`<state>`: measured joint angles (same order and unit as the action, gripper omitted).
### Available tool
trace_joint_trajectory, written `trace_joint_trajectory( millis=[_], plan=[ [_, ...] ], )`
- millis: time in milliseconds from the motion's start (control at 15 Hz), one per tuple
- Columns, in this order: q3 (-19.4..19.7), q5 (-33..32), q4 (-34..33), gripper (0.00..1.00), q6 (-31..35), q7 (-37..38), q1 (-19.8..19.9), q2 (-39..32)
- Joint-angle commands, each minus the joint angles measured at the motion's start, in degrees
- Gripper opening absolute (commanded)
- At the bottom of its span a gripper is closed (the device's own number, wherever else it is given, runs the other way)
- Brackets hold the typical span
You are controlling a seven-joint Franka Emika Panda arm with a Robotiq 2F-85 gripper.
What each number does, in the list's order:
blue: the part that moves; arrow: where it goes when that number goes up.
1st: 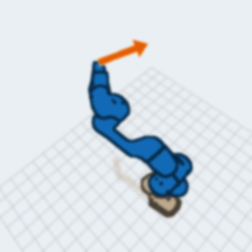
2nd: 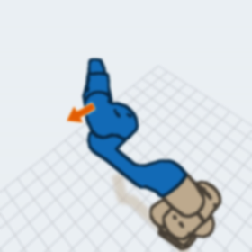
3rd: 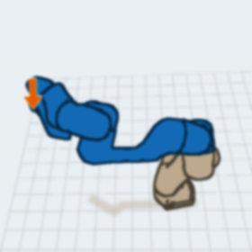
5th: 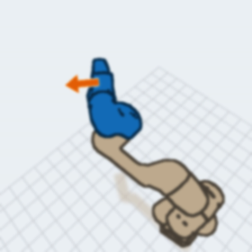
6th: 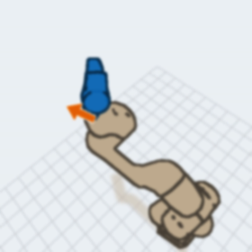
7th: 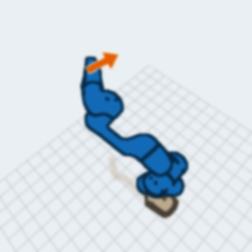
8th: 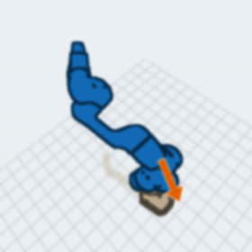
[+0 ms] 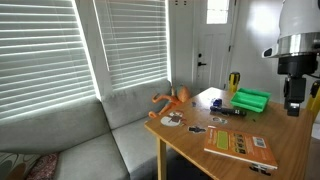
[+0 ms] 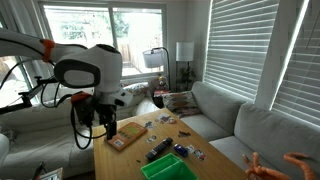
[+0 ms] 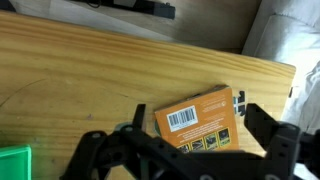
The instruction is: Slide the book downwards, flip the book and place it right side up on the table
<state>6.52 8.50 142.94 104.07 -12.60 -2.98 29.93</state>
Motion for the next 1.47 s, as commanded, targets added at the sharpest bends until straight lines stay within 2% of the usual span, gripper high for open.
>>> trace_joint_trajectory(
  millis=[0, 400, 533, 733, 1400],
  plan=[
    [-0.7, 0.3, -0.2, 1.00, -0.2, -0.6, 0.8, -0.2],
    [-0.7, 0.3, -0.6, 1.00, -0.5, -0.7, 0.8, -0.3],
    [-3.2, -4.7, -0.2, 1.00, 1.0, -0.1, 0.9, -0.8],
    [-4.5, -7.3, 1.2, 1.00, 4.2, -1.7, -0.3, -1.5],
    [-5.6, -7.9, 8.5, 1.00, 20.2, -9.7, -3.4, -2.9]
  ],
)
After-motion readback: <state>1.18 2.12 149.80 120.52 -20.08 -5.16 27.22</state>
